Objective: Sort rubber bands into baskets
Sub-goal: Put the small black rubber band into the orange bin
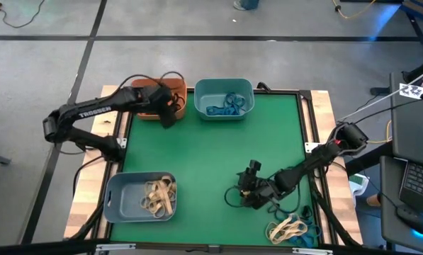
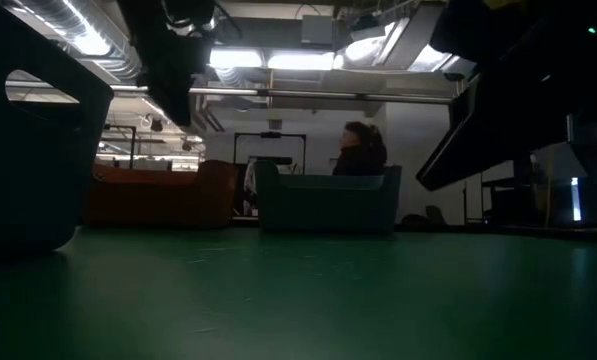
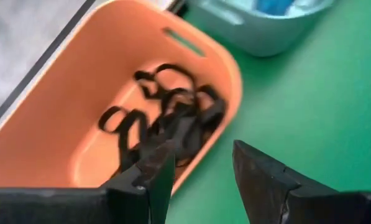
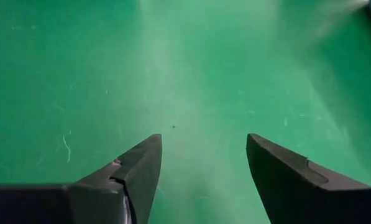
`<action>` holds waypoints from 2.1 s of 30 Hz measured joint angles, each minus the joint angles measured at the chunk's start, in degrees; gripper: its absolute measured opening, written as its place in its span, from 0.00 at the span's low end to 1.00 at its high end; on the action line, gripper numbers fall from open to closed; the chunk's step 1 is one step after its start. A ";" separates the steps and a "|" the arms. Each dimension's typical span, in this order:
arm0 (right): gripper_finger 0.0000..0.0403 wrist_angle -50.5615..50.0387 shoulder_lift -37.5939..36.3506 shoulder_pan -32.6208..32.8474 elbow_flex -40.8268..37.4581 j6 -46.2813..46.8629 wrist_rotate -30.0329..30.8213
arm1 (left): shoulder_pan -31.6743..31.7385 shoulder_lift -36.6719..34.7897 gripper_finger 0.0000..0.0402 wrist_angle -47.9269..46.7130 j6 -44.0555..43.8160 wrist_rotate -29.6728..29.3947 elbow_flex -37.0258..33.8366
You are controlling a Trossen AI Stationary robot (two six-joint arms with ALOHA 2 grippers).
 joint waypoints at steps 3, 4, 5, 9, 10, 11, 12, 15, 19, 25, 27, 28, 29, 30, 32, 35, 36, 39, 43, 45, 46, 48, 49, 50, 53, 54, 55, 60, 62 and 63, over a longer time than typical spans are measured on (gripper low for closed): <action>0.59 0.00 0.00 -0.29 0.00 -1.07 -1.87 | -4.32 0.00 0.39 1.09 -0.87 0.03 0.00; 0.59 -0.03 0.00 -0.25 0.00 -1.24 -2.01 | -5.94 0.00 0.39 1.66 -1.26 0.03 0.00; 0.59 -0.07 0.00 -0.21 0.00 -1.47 -2.29 | -7.65 0.00 0.38 2.19 -1.73 0.07 0.00; 0.59 -0.13 0.00 -0.13 0.00 -2.77 -5.10 | -14.77 0.00 0.36 5.28 -3.61 0.08 0.00; 0.59 -0.19 0.00 -0.14 0.00 -2.82 -5.69 | -16.65 0.00 0.36 6.52 -4.13 0.08 0.00; 0.59 -0.27 0.00 -0.15 0.00 -2.97 -6.25 | -18.45 0.00 0.36 7.86 -4.54 0.08 0.00; 0.59 -0.44 0.00 -0.15 0.00 -3.06 -6.48 | -20.26 0.00 0.35 9.24 -4.75 0.09 0.00; 0.59 -0.85 0.00 0.46 0.00 -3.36 -6.56 | -25.23 0.00 0.35 12.93 -5.13 0.08 0.00; 0.59 -0.72 -0.12 2.70 0.00 -3.98 -6.52 | -30.93 0.75 0.34 18.55 -5.95 0.04 0.00; 0.59 -1.62 -1.87 7.05 -0.04 -1.72 -8.01 | -38.16 5.84 0.34 28.02 -5.98 0.03 0.00; 0.59 -2.86 -3.03 8.45 -0.04 -0.33 -8.44 | -39.90 8.31 0.34 31.49 -5.90 0.04 0.00; 0.59 -3.48 -3.70 9.09 -0.04 0.54 -8.93 | -40.73 9.69 0.34 33.26 -5.77 0.02 0.00; 0.59 -4.50 -4.39 9.72 -0.04 1.56 -9.37 | -41.43 11.06 0.34 35.14 -5.77 0.03 0.00; 0.59 -5.70 -5.00 10.25 -0.04 2.59 -9.58 | -42.10 12.45 0.34 36.72 -5.79 0.02 0.00; 0.59 -7.40 -6.18 11.39 -0.04 4.94 -10.59 | -43.48 15.43 0.34 40.18 -6.00 0.02 0.00; 0.59 -9.67 -7.35 12.84 -0.04 8.28 -13.26 | -45.32 19.84 0.34 45.48 -6.02 0.02 0.00; 0.59 -10.23 -7.61 13.30 -0.04 9.41 -14.08 | -45.78 21.24 0.34 47.33 -6.04 0.02 -0.02; 0.59 -11.77 -8.25 14.57 -0.04 12.02 -16.40 | -47.08 25.14 0.34 52.70 -6.08 0.02 -0.02; 0.59 -12.73 -8.31 16.31 -0.04 16.73 -22.01 | -48.64 28.91 0.34 57.10 -7.45 0.00 -0.02; 0.59 -12.87 -8.31 17.55 -0.04 19.50 -24.63 | -49.24 30.58 0.34 59.81 -8.10 -0.01 -0.02; 0.59 -13.13 -8.31 18.20 -0.04 20.75 -25.39 | -49.55 31.38 0.34 60.88 -8.36 0.00 -0.01; 0.59 -13.63 -8.31 19.63 -0.04 22.96 -25.87 | -50.00 32.92 0.34 63.19 -8.89 0.00 -0.01; 0.59 -14.22 -8.31 20.36 -0.04 23.45 -25.89 | -50.27 33.58 0.34 64.07 -9.10 0.00 -0.02; 0.59 -15.42 -8.31 21.00 -0.02 24.26 -25.89 | -50.47 34.07 0.34 64.46 -9.18 0.02 -0.01; 0.59 -22.27 -8.27 22.16 -0.02 27.58 -25.14 | -50.79 35.53 0.34 66.19 -9.20 0.02 -0.01; 0.59 -24.40 -8.26 22.50 -0.02 28.48 -24.85 | -50.79 35.88 0.34 66.55 -9.12 0.01 -0.02; 0.59 -26.13 -8.26 22.82 -0.02 28.85 -24.78 | -50.73 36.11 0.34 67.00 -9.08 0.01 -0.02; 0.59 -30.66 -6.60 23.08 -0.02 27.09 -22.33 | -50.05 36.13 0.34 66.71 -9.01 -0.04 -0.01; 0.59 -29.83 -5.53 22.46 -0.02 25.57 -21.35 | -50.06 36.13 0.34 66.73 -8.99 -0.04 -0.02; 0.58 -29.44 -4.84 22.20 -0.02 24.71 -21.04 | -50.06 36.13 0.34 66.72 -8.97 -0.07 -0.01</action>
